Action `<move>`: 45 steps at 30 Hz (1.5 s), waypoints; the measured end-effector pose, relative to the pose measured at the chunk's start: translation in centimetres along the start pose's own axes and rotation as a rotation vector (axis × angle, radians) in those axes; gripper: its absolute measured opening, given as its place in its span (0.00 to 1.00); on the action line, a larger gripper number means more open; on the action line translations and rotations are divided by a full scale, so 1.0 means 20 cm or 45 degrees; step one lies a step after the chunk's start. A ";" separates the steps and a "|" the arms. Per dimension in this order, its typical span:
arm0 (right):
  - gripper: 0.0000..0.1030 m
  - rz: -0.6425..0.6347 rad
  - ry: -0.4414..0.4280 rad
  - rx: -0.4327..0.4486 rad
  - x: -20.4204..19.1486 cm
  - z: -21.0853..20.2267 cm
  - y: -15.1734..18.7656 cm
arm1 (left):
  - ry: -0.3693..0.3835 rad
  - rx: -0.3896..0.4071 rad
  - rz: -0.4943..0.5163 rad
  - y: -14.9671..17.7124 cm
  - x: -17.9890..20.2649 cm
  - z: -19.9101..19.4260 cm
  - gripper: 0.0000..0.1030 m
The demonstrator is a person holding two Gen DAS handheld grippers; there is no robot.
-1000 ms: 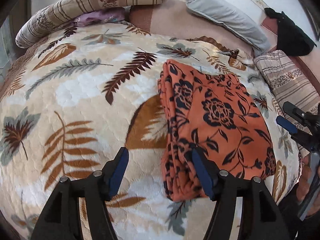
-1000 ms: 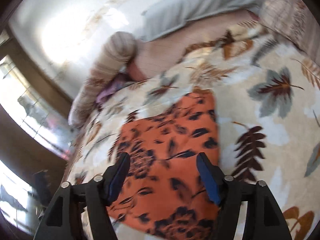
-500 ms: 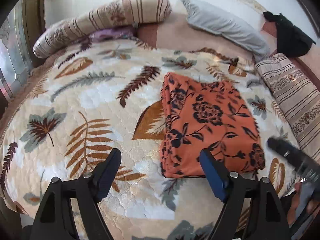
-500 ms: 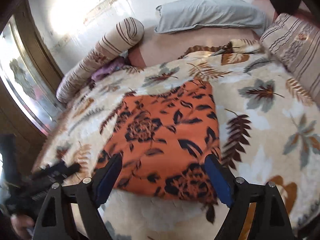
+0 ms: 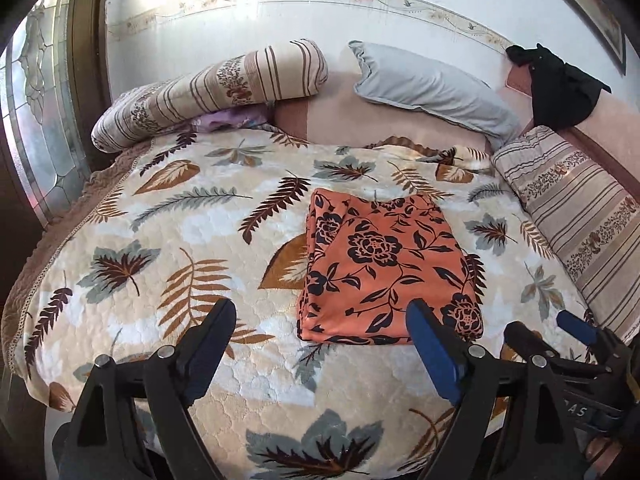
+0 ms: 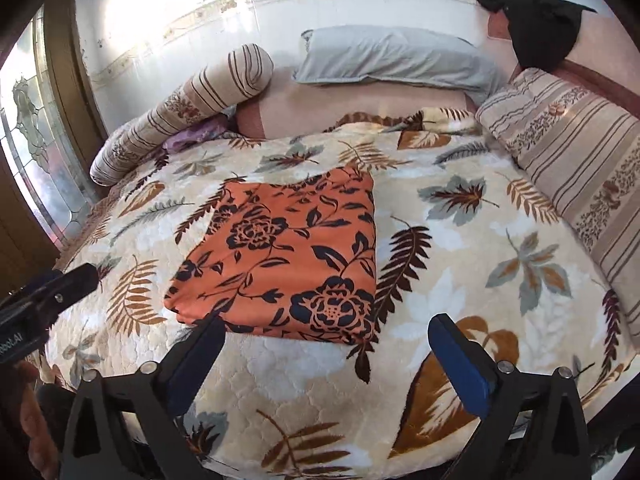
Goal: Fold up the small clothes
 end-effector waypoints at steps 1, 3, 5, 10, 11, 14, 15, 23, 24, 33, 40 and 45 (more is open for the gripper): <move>1.00 -0.003 -0.001 0.008 0.00 -0.01 -0.01 | -0.012 -0.010 0.001 0.00 0.00 0.00 0.89; 1.00 -0.012 -0.007 0.016 -0.02 -0.03 -0.03 | -0.036 -0.032 0.004 0.01 0.00 0.01 0.90; 1.00 -0.026 0.000 0.006 -0.03 -0.02 -0.03 | -0.059 -0.037 0.003 0.01 -0.01 0.02 0.90; 1.00 -0.057 0.029 -0.026 -0.05 0.02 -0.01 | -0.074 -0.061 -0.006 0.02 -0.02 0.05 0.90; 1.00 -0.058 0.035 -0.032 -0.05 0.03 -0.01 | -0.074 -0.065 -0.001 0.02 -0.02 0.05 0.90; 1.00 -0.064 0.041 -0.038 -0.05 0.05 -0.01 | -0.080 -0.066 0.015 0.02 -0.01 0.07 0.90; 1.00 -0.065 0.046 -0.036 -0.05 0.05 -0.01 | -0.080 -0.066 0.017 0.02 0.00 0.08 0.90; 1.00 -0.048 0.055 -0.033 -0.03 0.08 -0.01 | -0.095 -0.069 0.077 0.02 0.03 0.13 0.90; 1.00 -0.052 0.056 -0.033 -0.03 0.09 -0.01 | -0.094 -0.067 0.081 0.02 0.04 0.14 0.90; 1.00 -0.063 0.070 -0.036 -0.02 0.15 -0.03 | -0.088 -0.087 0.105 0.00 0.08 0.21 0.90; 1.00 -0.068 0.073 -0.043 -0.01 0.19 -0.05 | -0.071 -0.102 0.093 -0.01 0.08 0.25 0.93; 1.00 -0.077 0.073 -0.045 -0.03 0.21 -0.05 | -0.057 -0.090 0.082 -0.02 0.07 0.27 0.98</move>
Point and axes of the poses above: each gripper's, at about its wrist camera, not at the fingertips, and z roughly the way its jaws point, x to its right, y to its underside, the point moved 3 cm from there along z, roughly the way its jaws point, and after that the axes turned 10 degrees about x, right-handed, at the moved point
